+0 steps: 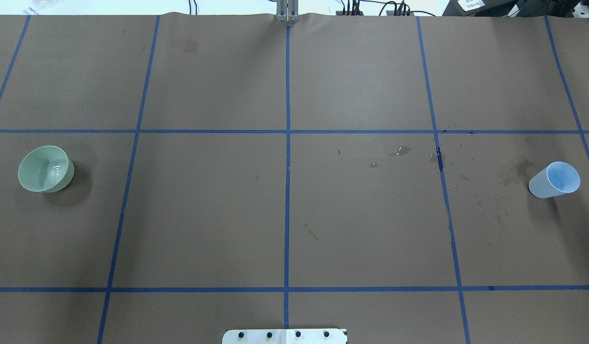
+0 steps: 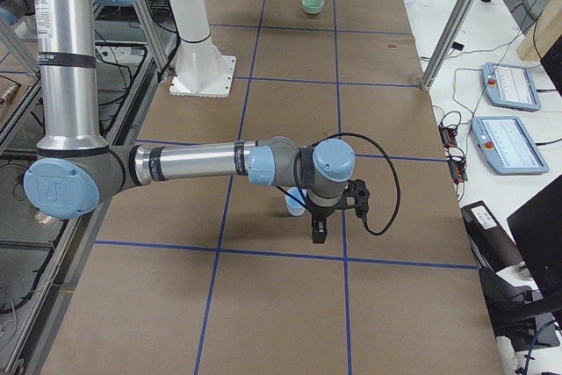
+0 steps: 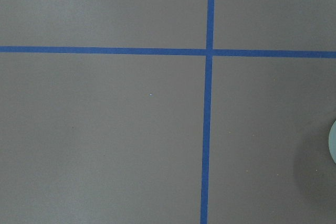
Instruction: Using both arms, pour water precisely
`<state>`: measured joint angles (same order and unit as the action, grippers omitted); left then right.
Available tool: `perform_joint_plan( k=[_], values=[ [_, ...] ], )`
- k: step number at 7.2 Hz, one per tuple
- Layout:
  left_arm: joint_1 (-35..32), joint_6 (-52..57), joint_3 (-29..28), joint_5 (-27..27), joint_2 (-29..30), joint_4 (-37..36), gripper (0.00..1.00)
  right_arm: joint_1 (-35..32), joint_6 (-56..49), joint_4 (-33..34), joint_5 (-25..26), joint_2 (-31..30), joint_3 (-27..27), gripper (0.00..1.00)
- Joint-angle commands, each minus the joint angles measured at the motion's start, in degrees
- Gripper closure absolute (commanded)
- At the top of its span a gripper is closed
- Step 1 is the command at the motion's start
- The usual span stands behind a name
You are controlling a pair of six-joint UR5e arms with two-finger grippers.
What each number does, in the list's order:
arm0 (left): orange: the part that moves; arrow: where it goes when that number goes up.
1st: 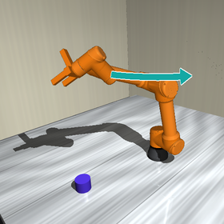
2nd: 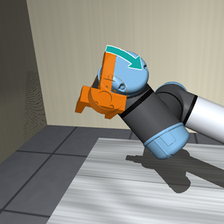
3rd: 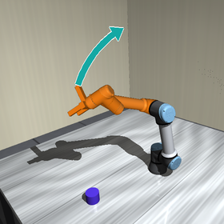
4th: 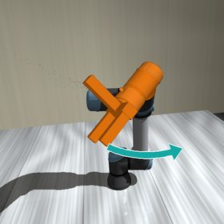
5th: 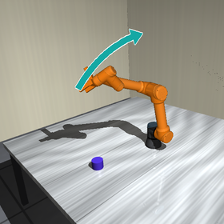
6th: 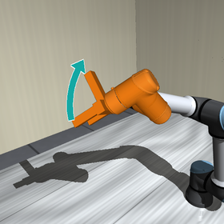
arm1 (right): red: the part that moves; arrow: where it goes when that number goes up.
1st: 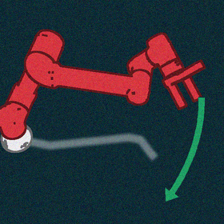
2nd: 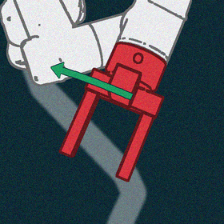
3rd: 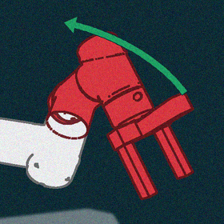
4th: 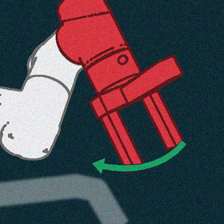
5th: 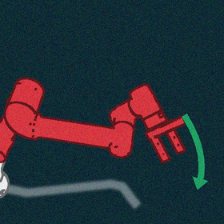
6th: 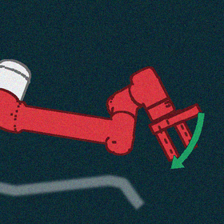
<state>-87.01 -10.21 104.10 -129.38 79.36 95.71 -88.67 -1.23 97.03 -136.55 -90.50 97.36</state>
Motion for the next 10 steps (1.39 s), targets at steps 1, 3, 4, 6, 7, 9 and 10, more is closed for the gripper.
perform_joint_plan(
  k=[1,3,4,6,7,9,10],
  values=[
    [-0.09,0.02,0.05,0.00,0.00,0.00,0.00,-0.01,0.09,0.00,0.75,0.14,0.11,0.01],
    [-0.01,-0.24,0.57,-0.17,0.00,0.09,0.00,-0.01,0.00,0.00,0.67,0.23,0.46,0.01],
    [-0.01,-0.33,1.27,-0.17,0.17,0.00,0.00,-0.01,0.00,0.00,0.67,0.23,0.63,0.01],
    [1.56,-3.56,1.72,-0.79,2.71,0.35,0.00,-0.01,-0.62,0.00,0.67,0.41,1.94,0.01],
    [9.06,-14.72,1.54,-0.44,3.60,6.62,0.00,-0.01,-0.53,0.00,0.76,1.19,3.43,0.01],
    [20.17,-35.67,-4.57,0.26,4.56,25.14,0.00,-0.01,0.00,-0.09,0.67,0.68,3.89,0.01],
    [21.08,-37.32,-9.75,0.79,6.05,30.36,0.00,-0.01,0.18,-0.09,0.67,-0.11,3.54,0.01]
  ],
)
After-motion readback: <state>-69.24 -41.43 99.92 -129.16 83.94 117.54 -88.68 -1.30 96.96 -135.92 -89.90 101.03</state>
